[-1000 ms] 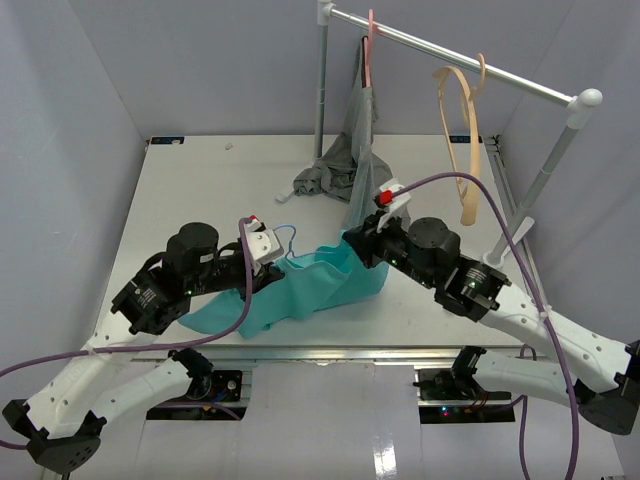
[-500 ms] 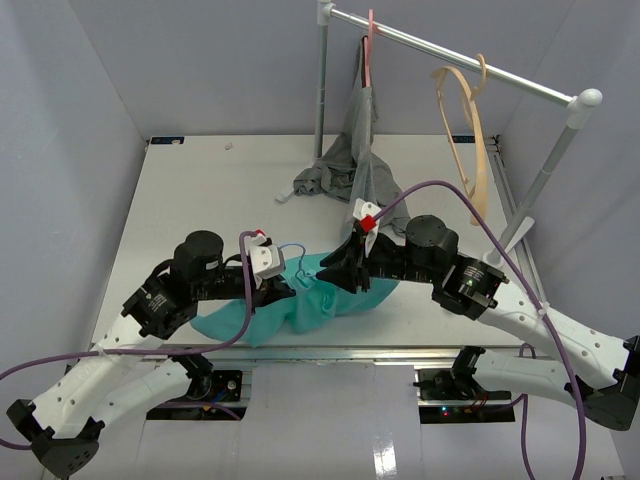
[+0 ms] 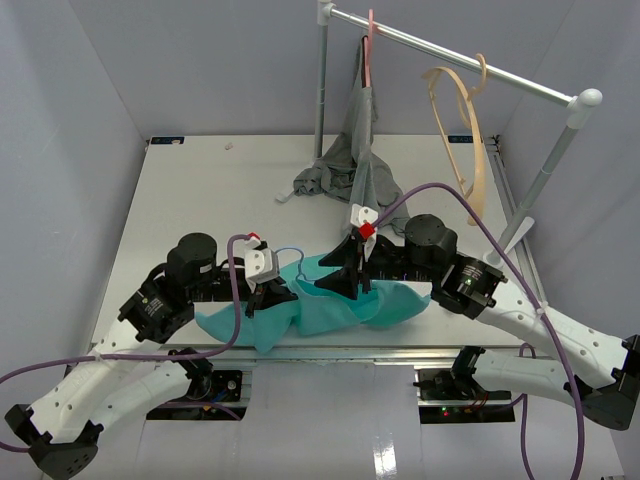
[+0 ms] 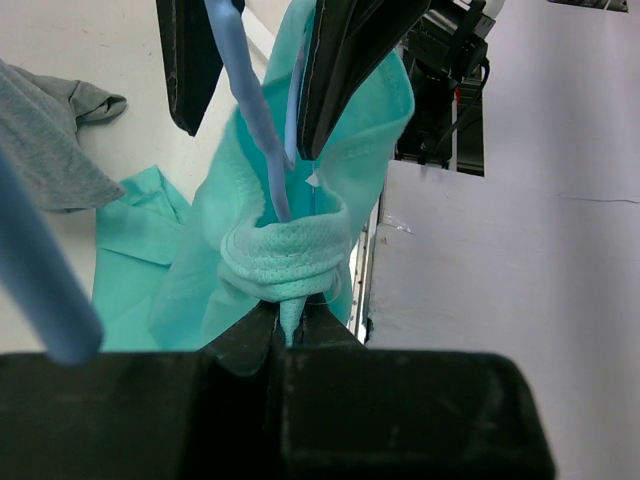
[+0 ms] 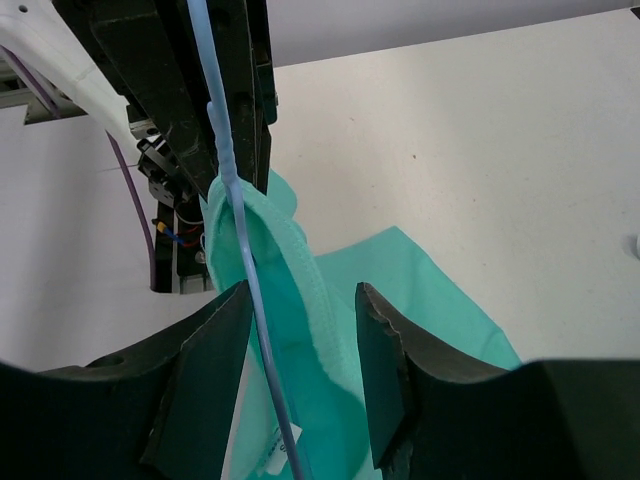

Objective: Place the t-shirt on the hanger

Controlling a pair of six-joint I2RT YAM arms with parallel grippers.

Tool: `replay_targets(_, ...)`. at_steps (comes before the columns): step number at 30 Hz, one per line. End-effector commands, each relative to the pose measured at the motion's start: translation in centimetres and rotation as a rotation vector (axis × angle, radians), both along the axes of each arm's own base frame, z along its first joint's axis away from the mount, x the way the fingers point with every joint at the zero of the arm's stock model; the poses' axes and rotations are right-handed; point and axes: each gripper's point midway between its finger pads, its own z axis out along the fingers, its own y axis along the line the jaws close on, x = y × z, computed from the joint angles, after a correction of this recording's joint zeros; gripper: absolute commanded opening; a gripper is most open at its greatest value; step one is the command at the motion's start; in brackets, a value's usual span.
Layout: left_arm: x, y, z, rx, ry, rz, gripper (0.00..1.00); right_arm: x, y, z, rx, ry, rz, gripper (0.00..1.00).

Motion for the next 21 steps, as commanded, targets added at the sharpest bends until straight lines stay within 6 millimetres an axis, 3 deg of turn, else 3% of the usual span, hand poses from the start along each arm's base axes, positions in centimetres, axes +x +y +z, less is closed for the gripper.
replay_targets(1, -0.9, -0.2, 1.0, -0.045, -0.022, -0.049, 0.0, -1.1, 0.6, 4.4, 0.09, -0.09, 0.085, 0.57)
replay_targets(10, -1.1, -0.5, 1.3, -0.056, -0.02, -0.071, 0.0, -1.0, 3.2, 5.3, 0.142, -0.082, 0.168, 0.57)
replay_targets(17, -1.2, -0.6, 1.6, -0.07, -0.022, -0.077, 0.0, -0.4, 4.7, 5.6, 0.185, -0.053, 0.172, 0.51)
replay_targets(19, -1.1, -0.6, 1.7, -0.072, -0.024, -0.072, 0.0, -0.1, 4.8, 5.8, 0.208, -0.048, 0.154, 0.42)
replay_targets(21, -1.1, -0.5, 1.8, -0.079, -0.024, -0.066, 0.0, 0.2, 4.7, 6.0, 0.235, -0.052, 0.126, 0.22)
